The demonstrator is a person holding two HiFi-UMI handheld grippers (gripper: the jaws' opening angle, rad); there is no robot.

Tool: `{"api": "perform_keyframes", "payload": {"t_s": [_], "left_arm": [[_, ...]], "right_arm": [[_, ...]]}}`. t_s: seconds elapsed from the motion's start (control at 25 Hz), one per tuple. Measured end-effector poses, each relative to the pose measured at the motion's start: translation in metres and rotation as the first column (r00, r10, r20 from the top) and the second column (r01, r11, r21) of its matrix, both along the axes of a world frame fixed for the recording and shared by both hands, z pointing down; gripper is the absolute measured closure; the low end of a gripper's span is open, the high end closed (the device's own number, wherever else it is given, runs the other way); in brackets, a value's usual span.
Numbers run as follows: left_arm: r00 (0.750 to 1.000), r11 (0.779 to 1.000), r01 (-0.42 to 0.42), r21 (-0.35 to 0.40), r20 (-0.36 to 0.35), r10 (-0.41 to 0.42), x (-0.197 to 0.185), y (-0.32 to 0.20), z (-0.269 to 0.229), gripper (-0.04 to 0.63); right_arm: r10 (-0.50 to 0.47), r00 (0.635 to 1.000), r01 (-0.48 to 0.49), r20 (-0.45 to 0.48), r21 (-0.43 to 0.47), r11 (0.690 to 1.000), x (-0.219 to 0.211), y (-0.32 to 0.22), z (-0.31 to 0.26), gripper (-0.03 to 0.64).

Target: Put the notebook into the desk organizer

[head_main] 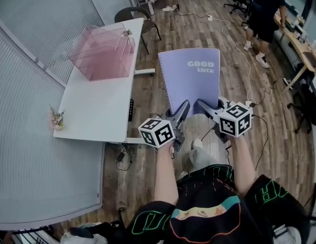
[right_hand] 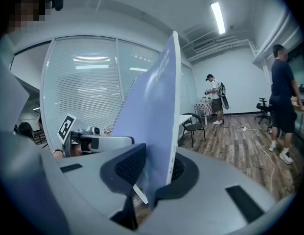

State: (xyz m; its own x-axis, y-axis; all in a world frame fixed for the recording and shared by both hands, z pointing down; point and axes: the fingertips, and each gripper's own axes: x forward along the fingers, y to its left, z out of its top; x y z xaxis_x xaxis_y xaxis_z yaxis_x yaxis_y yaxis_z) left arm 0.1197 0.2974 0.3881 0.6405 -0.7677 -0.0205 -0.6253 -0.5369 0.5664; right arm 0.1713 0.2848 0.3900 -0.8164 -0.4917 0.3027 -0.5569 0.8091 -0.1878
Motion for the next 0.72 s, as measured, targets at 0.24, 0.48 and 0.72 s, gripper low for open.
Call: {"api": "perform_keyframes", "payload": {"t_s": [0.24, 0.48, 0.72], "left_arm": [[1.0, 0.999, 0.026, 0.019, 0.011, -0.026, -0.018, -0.044, -0.002, 0.563], [0.997, 0.997, 0.075, 0.019, 0.023, -0.076, -0.036, -0.107, 0.002, 0.561], [0.996, 0.996, 0.085, -0.017, 0.033, -0.084, -0.032, -0.188, 0.005, 0.561]], "right_arm": [[-0.038, 0.999, 0.037, 0.012, 0.008, 0.999, -0.018, -0.045, -0.002, 0.551], [-0.082, 0.996, 0.082, 0.037, 0.009, 0.997, -0.037, -0.112, 0.003, 0.551], [-0.098, 0.994, 0.099, 0.048, -0.016, 0.995, -0.034, -0.193, 0.006, 0.551]]}}
